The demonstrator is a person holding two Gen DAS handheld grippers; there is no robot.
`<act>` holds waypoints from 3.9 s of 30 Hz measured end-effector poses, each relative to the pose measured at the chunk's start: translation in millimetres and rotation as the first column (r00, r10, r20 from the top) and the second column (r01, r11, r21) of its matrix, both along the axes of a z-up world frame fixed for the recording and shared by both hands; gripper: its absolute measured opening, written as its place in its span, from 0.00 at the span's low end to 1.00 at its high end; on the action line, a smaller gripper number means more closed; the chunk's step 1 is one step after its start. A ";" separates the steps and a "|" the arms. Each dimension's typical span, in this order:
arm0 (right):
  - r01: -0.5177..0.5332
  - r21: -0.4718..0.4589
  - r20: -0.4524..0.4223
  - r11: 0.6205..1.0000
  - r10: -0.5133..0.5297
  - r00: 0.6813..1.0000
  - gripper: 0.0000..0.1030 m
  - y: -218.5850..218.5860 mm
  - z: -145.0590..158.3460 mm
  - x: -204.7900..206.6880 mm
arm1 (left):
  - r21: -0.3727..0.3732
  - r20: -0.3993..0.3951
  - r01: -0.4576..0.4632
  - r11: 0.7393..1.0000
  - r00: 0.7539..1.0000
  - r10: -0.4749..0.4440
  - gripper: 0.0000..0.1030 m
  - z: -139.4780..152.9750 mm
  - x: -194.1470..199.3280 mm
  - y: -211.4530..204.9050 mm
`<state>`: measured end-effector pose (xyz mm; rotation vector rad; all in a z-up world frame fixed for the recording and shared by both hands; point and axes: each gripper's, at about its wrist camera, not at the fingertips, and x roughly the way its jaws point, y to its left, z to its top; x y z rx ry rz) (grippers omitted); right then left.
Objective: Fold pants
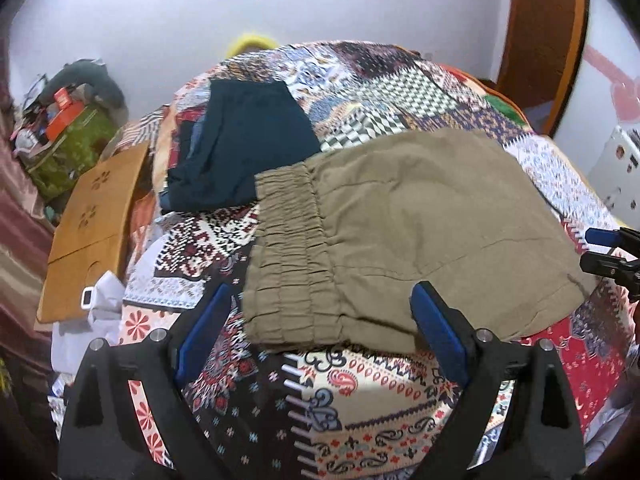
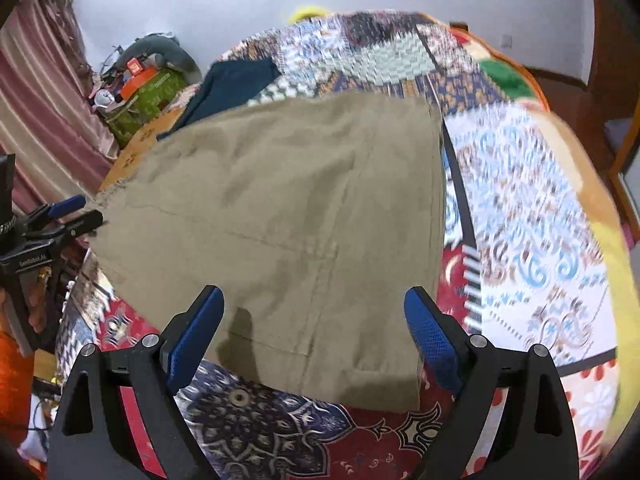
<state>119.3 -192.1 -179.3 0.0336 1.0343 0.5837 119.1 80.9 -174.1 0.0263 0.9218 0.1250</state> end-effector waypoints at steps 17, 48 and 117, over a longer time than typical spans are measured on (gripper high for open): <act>-0.075 -0.017 0.137 0.997 0.077 0.988 0.87 61.1 8.2 9.2 | -0.341 -0.090 -0.127 0.931 0.991 0.102 0.90 -20.3 -34.0 20.6; -0.069 0.007 0.058 0.998 0.069 0.996 0.91 55.2 -18.2 2.1 | -0.511 -0.050 -0.209 0.834 0.976 0.214 0.35 -37.6 29.7 53.0; 0.048 0.023 0.083 0.999 -0.050 0.995 0.92 1.8 -2.0 -10.9 | -0.102 -0.049 0.120 0.988 0.991 -0.126 0.78 21.0 174.0 8.3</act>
